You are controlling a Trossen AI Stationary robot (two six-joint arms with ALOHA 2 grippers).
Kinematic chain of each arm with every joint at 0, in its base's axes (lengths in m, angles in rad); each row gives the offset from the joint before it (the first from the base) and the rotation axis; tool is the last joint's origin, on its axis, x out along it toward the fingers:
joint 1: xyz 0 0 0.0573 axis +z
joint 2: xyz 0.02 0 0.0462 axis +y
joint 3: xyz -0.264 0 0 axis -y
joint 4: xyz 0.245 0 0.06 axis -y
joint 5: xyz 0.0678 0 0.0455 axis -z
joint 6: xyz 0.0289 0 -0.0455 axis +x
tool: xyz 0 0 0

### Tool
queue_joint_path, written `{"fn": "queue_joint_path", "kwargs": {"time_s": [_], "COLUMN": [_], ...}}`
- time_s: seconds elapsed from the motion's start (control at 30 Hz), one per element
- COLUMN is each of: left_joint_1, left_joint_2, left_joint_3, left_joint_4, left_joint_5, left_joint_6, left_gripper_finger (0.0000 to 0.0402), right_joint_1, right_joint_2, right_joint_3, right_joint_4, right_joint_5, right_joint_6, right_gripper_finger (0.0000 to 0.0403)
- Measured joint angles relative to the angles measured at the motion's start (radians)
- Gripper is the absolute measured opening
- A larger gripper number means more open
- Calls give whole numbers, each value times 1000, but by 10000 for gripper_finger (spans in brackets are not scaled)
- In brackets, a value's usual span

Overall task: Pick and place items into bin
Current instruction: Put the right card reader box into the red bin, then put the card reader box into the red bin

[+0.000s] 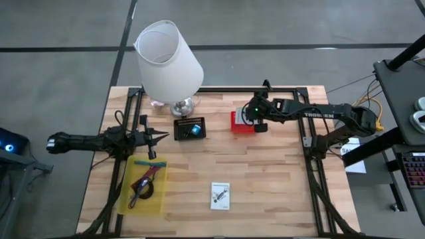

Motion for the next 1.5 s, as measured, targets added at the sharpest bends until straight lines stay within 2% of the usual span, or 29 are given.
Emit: {"fn": "queue_joint_path", "kwargs": {"time_s": [0.67,0.8,0.9,1.13,1.23,1.3,1.5], "left_joint_1": [0,-1,-1,0,0,0,0], "left_joint_2": [0,0,0,0,0,0,0], "left_joint_3": [0,0,0,0,0,0,0], "left_joint_4": [0,0,0,0,0,0,0], "left_joint_5": [0,0,0,0,0,0,0], "left_joint_6": [0,0,0,0,0,0,0], "left_gripper_finger": [8,8,8,8,8,8,8], "right_joint_1": [2,3,3,40,91,140,302], "right_joint_2": [0,0,0,0,0,0,0], "right_joint_3": [6,16,32,63,63,62,61], "right_joint_4": [0,0,0,25,70,93,196], "right_joint_5": [0,-23,-110,-477,-593,-626,-630], "right_joint_6": [5,70,139,254,276,262,198], "right_gripper_finger": [106,126,140,157,157,155,153]}}
